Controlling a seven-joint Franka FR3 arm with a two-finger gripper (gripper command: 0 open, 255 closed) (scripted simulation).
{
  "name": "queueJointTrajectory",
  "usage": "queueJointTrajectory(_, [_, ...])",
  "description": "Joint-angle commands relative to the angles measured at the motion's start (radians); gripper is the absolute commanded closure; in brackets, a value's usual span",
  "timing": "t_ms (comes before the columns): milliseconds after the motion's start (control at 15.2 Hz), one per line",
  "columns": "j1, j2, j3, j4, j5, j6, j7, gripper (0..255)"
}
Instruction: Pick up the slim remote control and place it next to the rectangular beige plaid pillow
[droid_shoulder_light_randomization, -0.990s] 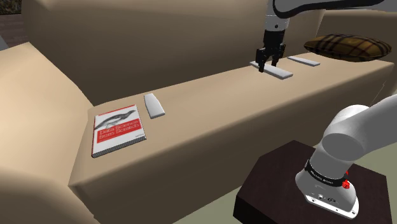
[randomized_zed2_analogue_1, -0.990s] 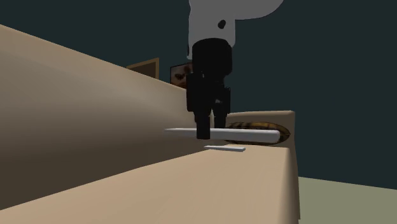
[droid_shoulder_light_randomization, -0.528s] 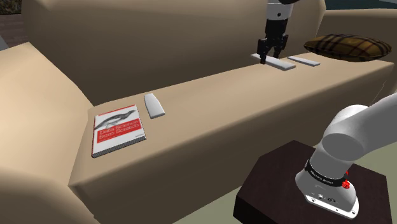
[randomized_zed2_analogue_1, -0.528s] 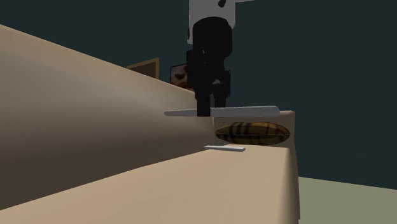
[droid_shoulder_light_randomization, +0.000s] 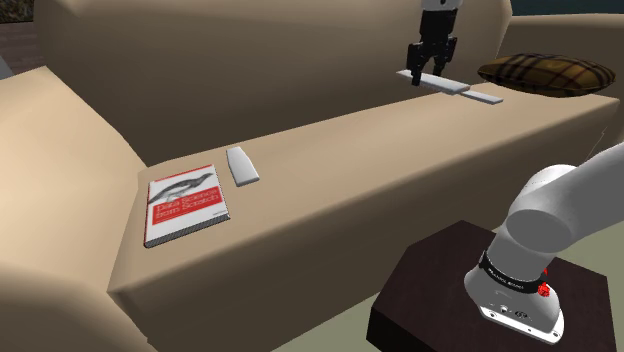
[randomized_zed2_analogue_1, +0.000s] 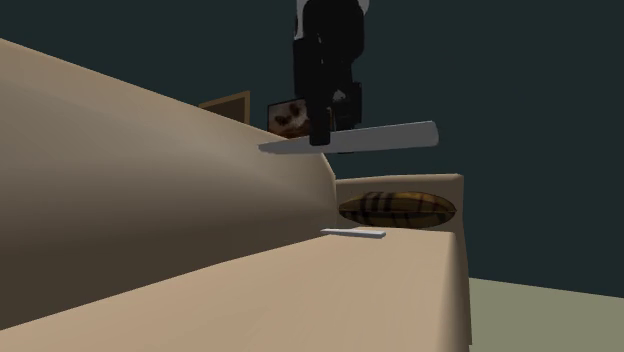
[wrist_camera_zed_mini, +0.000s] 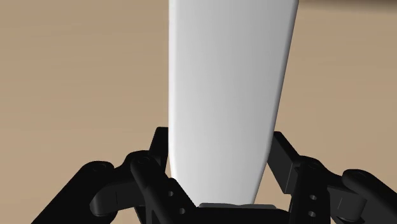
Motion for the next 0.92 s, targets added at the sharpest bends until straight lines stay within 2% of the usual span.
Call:
queueJointTrajectory(0, [0.001, 0.015, 0.0, 0.043, 0.001, -0.028, -0.003, 255])
queueJointTrajectory(396, [0.002, 0.048, 0.001, 0.142, 0.004, -0.094, -0.008, 255])
queueJointTrajectory(858, [-0.04, -0.009, -0.126, 0.117, -0.069, -0.107, -0.175, 255])
